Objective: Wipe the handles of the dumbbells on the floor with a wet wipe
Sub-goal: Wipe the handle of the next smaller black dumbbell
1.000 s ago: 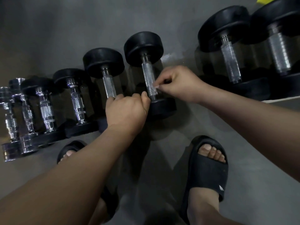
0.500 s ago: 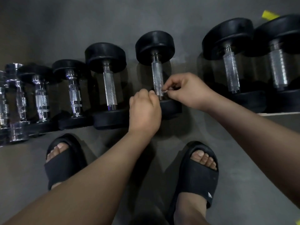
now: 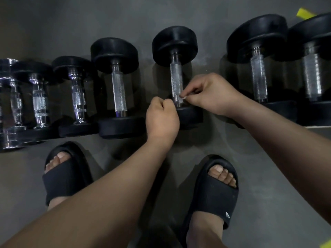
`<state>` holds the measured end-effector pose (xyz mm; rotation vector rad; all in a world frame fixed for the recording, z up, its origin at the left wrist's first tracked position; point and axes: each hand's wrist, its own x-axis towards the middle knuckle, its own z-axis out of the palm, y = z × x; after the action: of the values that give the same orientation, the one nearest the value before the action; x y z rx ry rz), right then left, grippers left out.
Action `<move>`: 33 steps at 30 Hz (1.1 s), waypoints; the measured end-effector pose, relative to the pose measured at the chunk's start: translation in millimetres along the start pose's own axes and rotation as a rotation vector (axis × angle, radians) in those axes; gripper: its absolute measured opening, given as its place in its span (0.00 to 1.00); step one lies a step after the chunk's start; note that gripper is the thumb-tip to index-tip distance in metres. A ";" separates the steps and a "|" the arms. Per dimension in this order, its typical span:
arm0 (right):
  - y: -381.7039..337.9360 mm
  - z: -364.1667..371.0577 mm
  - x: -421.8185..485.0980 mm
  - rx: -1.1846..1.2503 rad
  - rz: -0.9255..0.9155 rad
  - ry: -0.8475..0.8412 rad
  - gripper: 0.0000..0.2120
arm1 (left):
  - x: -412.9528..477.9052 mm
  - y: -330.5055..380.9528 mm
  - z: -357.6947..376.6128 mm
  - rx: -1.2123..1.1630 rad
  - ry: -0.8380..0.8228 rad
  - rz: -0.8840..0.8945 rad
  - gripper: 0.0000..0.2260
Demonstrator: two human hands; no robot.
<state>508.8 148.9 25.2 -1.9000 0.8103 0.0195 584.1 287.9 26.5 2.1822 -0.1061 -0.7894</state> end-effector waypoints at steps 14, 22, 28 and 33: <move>2.2 -10.5 0.2 -0.031 0.045 0.038 0.07 | -13.0 -9.3 -6.3 0.197 -0.239 0.203 0.20; -0.1 -9.2 -4.0 -0.023 -0.019 0.012 0.04 | -15.8 -8.8 -7.8 0.178 -0.320 0.144 0.28; 5.4 -10.6 0.5 -0.008 -0.029 -0.010 0.04 | -10.2 -6.9 -13.2 0.226 -0.404 0.145 0.27; 3.3 -11.3 3.3 -0.127 -0.134 -0.025 0.04 | -5.2 -6.5 -21.1 0.259 -0.460 0.123 0.27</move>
<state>505.8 137.2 26.7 -2.0663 0.6764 0.0120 590.8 308.0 34.8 2.1627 -0.5978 -1.2495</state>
